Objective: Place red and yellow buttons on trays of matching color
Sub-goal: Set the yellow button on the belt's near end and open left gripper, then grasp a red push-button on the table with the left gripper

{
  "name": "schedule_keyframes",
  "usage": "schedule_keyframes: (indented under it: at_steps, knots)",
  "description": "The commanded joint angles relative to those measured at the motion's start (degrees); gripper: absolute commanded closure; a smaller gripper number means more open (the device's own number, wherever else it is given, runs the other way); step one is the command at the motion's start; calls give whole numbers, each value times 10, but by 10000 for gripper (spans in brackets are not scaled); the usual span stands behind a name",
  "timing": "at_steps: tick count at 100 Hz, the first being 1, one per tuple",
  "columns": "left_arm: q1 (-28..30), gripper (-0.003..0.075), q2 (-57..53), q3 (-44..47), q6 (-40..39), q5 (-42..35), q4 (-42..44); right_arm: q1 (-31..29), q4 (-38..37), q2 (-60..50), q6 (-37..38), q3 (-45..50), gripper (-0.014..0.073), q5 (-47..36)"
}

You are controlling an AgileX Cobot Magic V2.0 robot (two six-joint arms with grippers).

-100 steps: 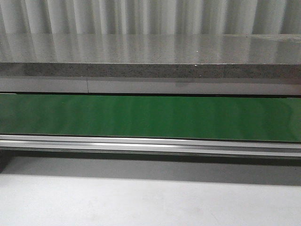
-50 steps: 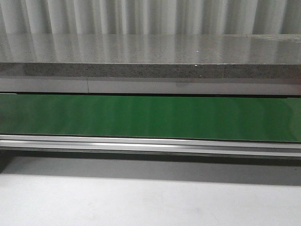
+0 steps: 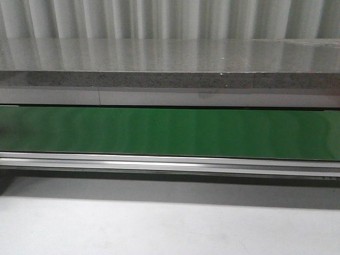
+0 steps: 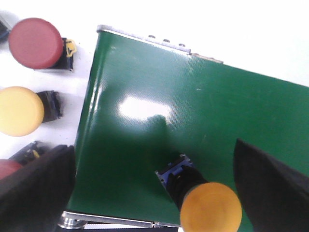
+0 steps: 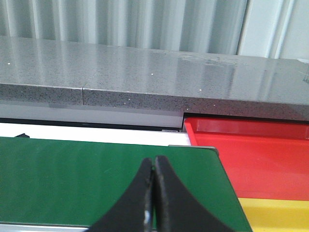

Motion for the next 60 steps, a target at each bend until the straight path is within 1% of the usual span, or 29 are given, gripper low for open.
schedule_keyframes:
  at_steps: [1, 18, 31, 44, 60]
  knots:
    - [18, 84, -41, -15, 4, -7, -5, -2, -8, -9, 0, -11, 659, -46]
    - [80, 84, -42, -7, 7, 37, 29, -2, -8, -9, 0, -11, 659, -46]
    - [121, 85, -42, 21, 7, 42, 45, -2, -8, -9, 0, -11, 659, -46]
    - [137, 86, -34, 51, 7, 33, 71, -2, -8, -9, 0, -11, 659, -46]
    - [144, 116, -3, 59, 0, 21, 59, -2, -8, -9, 0, -11, 659, -46]
